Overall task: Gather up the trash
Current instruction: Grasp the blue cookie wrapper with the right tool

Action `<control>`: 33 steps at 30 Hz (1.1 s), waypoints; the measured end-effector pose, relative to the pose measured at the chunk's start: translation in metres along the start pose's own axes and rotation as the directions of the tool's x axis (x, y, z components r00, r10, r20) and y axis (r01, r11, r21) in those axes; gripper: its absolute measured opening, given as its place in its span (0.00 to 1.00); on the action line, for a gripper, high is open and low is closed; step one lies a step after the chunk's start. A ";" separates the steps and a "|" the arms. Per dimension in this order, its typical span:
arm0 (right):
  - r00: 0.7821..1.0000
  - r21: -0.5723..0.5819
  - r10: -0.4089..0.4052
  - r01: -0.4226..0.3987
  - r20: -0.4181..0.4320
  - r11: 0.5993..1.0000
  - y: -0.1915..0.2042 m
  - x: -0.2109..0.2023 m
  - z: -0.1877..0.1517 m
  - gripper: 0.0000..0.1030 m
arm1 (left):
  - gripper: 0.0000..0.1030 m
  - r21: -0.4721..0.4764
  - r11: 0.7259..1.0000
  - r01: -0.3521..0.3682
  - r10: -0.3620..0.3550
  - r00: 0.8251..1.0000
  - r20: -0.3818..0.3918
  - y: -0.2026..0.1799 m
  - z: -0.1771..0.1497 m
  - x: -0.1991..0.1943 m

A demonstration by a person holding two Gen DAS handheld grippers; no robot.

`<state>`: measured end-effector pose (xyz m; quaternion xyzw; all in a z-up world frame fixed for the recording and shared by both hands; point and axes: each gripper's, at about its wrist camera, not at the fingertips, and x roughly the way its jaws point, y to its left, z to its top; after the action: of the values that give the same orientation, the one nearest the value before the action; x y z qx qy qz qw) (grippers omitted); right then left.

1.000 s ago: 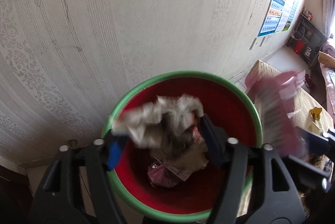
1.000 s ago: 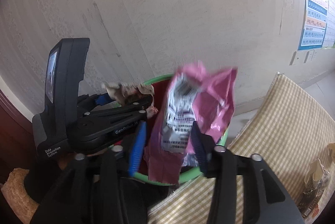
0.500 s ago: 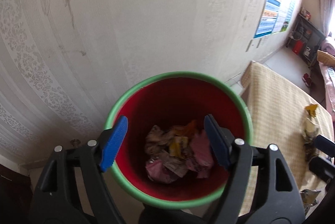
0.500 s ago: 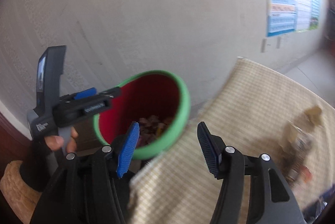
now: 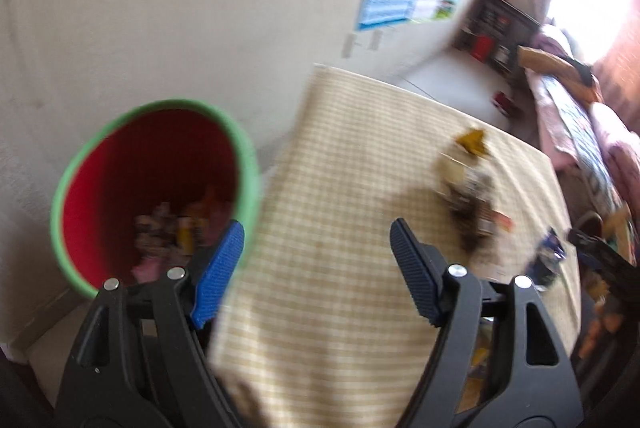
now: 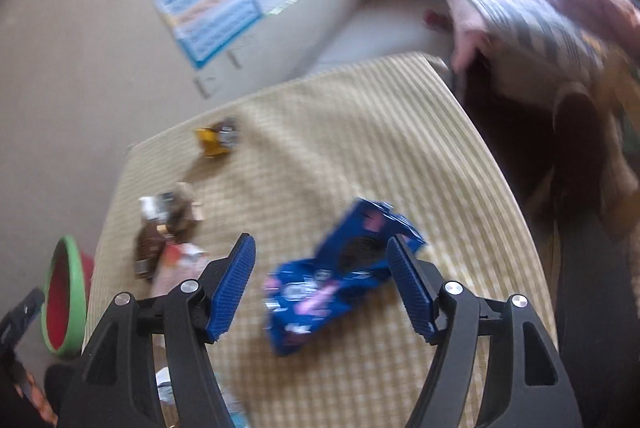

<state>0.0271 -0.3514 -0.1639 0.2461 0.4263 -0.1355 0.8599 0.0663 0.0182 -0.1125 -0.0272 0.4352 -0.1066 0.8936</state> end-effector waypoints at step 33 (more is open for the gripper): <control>0.983 -0.096 0.182 -0.184 -0.037 0.978 0.010 0.006 -0.008 0.29 | 0.39 0.116 0.986 0.118 -0.078 0.950 -0.303 -0.154 0.003 0.132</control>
<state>0.0296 -0.3391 -0.1702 0.2433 0.4199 -0.0311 0.8738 0.1215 -0.1606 -0.1908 0.0269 0.5549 -0.1825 0.8112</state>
